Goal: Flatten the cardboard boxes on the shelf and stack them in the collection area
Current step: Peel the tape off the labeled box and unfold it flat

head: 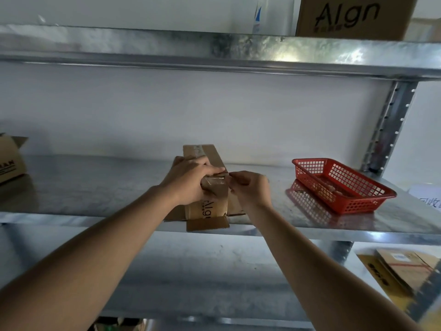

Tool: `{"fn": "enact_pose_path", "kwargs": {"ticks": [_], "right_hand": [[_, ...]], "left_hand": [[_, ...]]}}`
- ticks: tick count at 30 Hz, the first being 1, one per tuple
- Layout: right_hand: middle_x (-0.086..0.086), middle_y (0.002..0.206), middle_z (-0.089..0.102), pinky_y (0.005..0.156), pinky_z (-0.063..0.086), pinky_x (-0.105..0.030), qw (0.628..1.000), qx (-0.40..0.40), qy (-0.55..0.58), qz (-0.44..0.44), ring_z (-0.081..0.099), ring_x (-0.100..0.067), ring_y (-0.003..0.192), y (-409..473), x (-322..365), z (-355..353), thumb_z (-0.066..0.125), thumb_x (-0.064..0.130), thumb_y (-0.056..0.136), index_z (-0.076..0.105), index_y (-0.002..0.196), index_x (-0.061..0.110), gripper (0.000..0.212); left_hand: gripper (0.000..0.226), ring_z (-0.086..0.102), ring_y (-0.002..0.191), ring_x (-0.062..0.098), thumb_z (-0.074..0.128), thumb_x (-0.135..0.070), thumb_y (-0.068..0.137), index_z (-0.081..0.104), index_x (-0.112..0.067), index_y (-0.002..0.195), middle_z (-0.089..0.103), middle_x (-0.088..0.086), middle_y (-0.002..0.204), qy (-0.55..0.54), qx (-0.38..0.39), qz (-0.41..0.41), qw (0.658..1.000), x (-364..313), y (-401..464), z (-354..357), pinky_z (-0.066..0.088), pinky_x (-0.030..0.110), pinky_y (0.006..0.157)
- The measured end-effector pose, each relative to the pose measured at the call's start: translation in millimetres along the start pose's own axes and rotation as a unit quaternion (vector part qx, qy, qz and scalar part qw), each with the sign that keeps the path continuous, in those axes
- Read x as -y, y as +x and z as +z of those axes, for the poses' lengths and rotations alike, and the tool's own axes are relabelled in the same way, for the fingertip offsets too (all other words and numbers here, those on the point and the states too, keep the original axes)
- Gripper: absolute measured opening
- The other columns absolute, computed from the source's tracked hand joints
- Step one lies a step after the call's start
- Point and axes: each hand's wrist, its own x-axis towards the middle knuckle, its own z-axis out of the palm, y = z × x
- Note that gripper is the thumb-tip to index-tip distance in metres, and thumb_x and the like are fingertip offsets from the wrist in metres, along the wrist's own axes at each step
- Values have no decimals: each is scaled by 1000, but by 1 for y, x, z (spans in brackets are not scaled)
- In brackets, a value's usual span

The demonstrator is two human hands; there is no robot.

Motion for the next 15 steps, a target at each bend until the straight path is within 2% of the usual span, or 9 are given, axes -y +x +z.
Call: {"fn": "enact_pose_path", "kwargs": {"ticks": [2, 5, 7, 11, 15], "right_hand": [[0, 79, 79, 82, 64, -40, 997, 4, 75, 31, 77, -21, 82, -2, 5, 0, 83, 13, 86, 82, 85, 23, 10], [-10, 82, 79, 73, 63, -27, 970, 17, 222, 100, 78, -23, 82, -4, 11, -1, 82, -1, 84, 79, 84, 12, 13], [-12, 84, 79, 68, 60, -21, 949, 20, 280, 143, 76, -20, 81, -6, 13, -3, 80, -2, 85, 79, 86, 7, 9], [-14, 90, 78, 69, 60, -23, 920, 31, 342, 186, 76, -18, 81, -7, 14, -4, 77, -2, 88, 76, 95, 3, 9], [-13, 91, 77, 67, 58, -20, 928, 23, 332, 166, 75, -13, 75, -3, 15, -3, 74, -3, 91, 74, 105, 4, 15]], "left_hand": [[84, 52, 115, 13, 87, -61, 70, 56, -42, 146, 55, -15, 117, -20, 10, -1, 1000, 1, -2, -3, 43, 41, 102], [83, 44, 115, 13, 89, -52, 72, 56, -39, 147, 52, -13, 116, -78, 13, -8, 997, 2, -6, -2, 44, 36, 100], [82, 41, 118, 14, 88, -50, 73, 55, -39, 147, 51, -12, 118, -96, 8, -7, 995, 3, -10, 0, 41, 34, 104], [80, 37, 118, 14, 88, -48, 75, 54, -41, 147, 49, -13, 120, -107, 1, -4, 994, 6, -13, 2, 37, 33, 106], [80, 37, 125, 15, 88, -47, 76, 53, -40, 148, 46, -11, 128, -109, 27, -13, 994, 7, -9, 3, 36, 34, 111]]}}
